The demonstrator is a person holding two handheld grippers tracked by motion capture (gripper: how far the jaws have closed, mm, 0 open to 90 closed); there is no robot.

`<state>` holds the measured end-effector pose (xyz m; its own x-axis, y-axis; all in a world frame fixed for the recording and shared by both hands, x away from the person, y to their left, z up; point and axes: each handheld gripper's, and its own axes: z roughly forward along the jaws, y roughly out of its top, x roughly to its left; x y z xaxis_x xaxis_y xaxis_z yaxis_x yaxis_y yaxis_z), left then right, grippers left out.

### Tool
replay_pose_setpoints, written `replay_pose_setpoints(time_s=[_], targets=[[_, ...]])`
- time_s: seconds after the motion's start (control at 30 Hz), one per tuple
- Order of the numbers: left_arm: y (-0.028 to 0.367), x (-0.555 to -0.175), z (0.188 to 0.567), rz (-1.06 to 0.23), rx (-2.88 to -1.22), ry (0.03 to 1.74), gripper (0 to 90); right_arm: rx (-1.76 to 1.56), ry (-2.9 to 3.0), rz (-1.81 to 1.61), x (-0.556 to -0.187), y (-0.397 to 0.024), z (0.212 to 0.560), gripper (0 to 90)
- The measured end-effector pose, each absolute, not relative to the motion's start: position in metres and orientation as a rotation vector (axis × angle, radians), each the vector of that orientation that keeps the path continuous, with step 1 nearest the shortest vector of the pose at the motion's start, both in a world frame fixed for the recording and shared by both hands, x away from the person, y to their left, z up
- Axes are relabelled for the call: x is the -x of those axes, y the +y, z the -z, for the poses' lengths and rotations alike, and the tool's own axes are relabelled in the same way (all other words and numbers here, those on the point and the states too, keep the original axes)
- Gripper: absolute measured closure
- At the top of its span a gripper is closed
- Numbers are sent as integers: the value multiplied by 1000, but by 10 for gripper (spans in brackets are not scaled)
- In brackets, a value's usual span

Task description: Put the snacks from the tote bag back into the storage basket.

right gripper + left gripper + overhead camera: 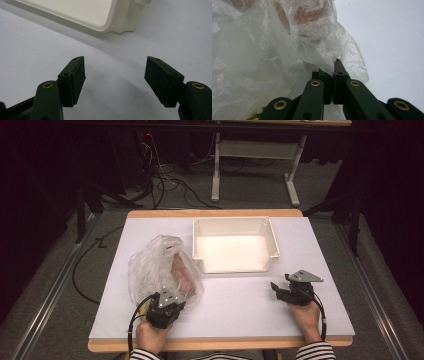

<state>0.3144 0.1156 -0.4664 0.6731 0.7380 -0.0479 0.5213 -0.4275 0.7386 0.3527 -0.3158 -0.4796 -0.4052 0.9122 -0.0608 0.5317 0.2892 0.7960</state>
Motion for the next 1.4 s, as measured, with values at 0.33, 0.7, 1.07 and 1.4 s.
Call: replay_pose_setpoints(time_s=[0.33,0.7,1.07,1.4], targets=[[100,-309,462,-363,-2156,977,888,-1287,2047,-970,-352,-316,479,329],[76,-305,452,-333,-2179,909,887,-1285,2047,-972,-352,-316,479,329],[52,-304,450,-280,-2202,837,887,-1287,2041,-981,-352,-317,479,329],[25,-305,446,-243,-2213,769,885,-1268,2039,-981,-351,-316,479,366]])
